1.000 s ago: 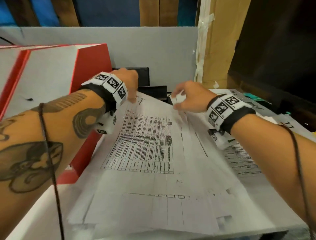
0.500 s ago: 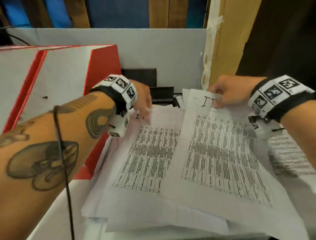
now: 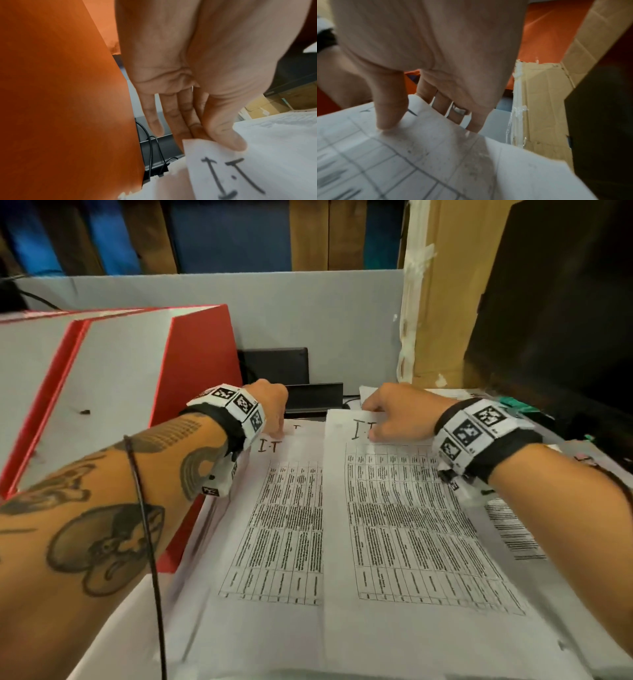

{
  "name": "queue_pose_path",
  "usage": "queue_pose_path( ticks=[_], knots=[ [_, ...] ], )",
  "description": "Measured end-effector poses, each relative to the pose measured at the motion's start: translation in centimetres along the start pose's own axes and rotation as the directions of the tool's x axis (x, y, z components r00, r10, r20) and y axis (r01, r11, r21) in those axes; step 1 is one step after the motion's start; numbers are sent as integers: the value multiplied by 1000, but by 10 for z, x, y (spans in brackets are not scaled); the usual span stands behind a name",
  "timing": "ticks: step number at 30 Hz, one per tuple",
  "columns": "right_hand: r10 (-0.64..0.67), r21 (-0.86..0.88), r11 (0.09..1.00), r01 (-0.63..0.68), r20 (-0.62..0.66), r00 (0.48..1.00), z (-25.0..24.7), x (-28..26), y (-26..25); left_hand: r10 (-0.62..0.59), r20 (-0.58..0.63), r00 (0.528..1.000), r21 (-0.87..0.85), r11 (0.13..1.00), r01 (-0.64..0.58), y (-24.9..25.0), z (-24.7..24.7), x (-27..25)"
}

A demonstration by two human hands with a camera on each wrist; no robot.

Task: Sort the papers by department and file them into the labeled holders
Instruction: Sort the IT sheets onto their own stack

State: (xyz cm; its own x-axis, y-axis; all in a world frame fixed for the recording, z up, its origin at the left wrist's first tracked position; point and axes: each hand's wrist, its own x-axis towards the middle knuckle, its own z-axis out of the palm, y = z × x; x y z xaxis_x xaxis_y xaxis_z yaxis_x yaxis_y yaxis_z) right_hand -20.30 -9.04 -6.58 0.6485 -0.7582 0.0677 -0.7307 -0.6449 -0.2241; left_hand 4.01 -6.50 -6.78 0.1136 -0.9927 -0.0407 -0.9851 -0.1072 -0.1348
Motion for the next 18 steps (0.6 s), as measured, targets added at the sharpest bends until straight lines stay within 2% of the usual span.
queue_pose_path(
  ticks=[5, 8, 11, 14, 16, 18],
  knots=[
    [33, -40, 999, -34, -8, 999, 4, 8, -6, 59, 13, 998, -33, 998, -58, 4, -2, -2],
    [46, 47, 998, -45, -32, 998, 5, 13, -4, 141, -40, 989, -58, 988, -143, 10, -13, -6],
    [38, 63, 997, -36, -19, 999, 6, 19, -9, 164, -18, 986, -29, 986, -165, 18, -20, -6],
    [-1, 112, 994, 0, 6, 1000, 8, 23, -10, 185, -25, 982, -95, 978, -187, 20, -22, -1],
    [-12, 140, 990, 3, 60, 998, 10, 25, -13, 184, 13, 983, -111, 977, -182, 18, -21, 0],
    [2, 112, 994, -14, 110, 994, 15, 32, -12, 145, 121, 982, -88, 987, -135, 15, -19, -3]
  ],
)
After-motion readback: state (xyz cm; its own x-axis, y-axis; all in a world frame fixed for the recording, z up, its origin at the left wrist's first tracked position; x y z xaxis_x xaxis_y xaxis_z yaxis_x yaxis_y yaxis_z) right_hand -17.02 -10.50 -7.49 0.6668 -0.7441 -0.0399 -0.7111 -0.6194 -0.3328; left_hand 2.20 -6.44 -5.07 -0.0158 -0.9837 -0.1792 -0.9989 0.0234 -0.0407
